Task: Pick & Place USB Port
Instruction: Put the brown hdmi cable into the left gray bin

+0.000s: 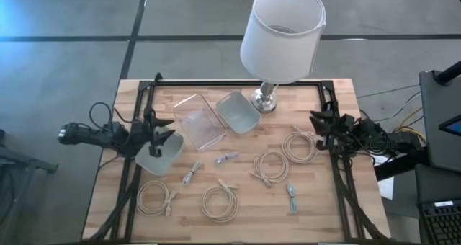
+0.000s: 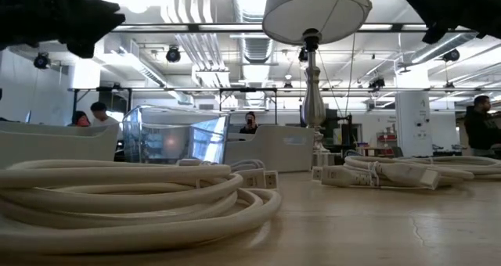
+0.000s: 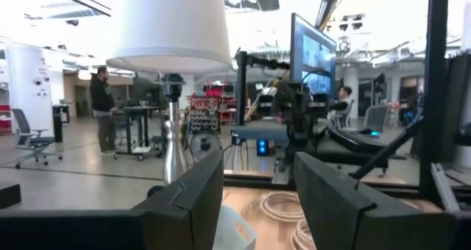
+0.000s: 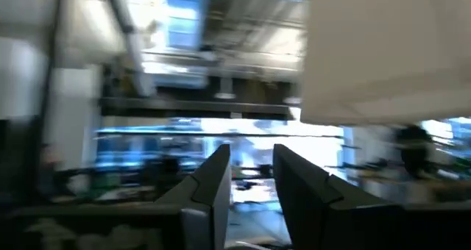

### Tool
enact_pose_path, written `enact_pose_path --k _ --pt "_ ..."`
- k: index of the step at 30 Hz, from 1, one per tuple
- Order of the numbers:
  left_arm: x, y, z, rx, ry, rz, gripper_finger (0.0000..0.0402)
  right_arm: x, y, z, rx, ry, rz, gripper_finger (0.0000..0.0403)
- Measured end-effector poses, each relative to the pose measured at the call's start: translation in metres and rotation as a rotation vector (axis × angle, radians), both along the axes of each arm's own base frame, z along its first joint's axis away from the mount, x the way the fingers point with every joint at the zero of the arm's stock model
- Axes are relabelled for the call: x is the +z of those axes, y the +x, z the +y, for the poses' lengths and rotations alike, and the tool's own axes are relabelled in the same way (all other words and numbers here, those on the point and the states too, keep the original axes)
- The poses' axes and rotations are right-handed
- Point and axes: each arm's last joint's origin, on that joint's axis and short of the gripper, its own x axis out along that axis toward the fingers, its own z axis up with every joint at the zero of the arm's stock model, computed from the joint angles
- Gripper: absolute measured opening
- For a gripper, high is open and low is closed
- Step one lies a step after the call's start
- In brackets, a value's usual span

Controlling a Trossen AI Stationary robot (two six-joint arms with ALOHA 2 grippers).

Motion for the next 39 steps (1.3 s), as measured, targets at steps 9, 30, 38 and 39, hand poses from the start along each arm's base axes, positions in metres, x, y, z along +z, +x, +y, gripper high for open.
enact_pose_path --k 9,30,38,39 --pt "0.03 0.013 -0.004 -0.062 -0.004 0.06 0.0172 -0.002 0.011 0.005 0.192 0.016 0.084 0.0168" --pt "0.12 0.044 -0.027 -0.299 -0.118 0.68 0.0172 -0.007 0.042 0.005 0.22 0.103 0.301 0.0187" --pt "0.091 0.068 -0.067 -0.429 -0.186 0.909 0.0172 -0.007 0.041 0.005 0.22 0.102 0.299 0.0187" --pt "0.084 0.07 -0.073 -0.434 -0.196 0.963 0.0172 -0.007 0.041 0.005 0.219 0.1 0.299 0.0187"
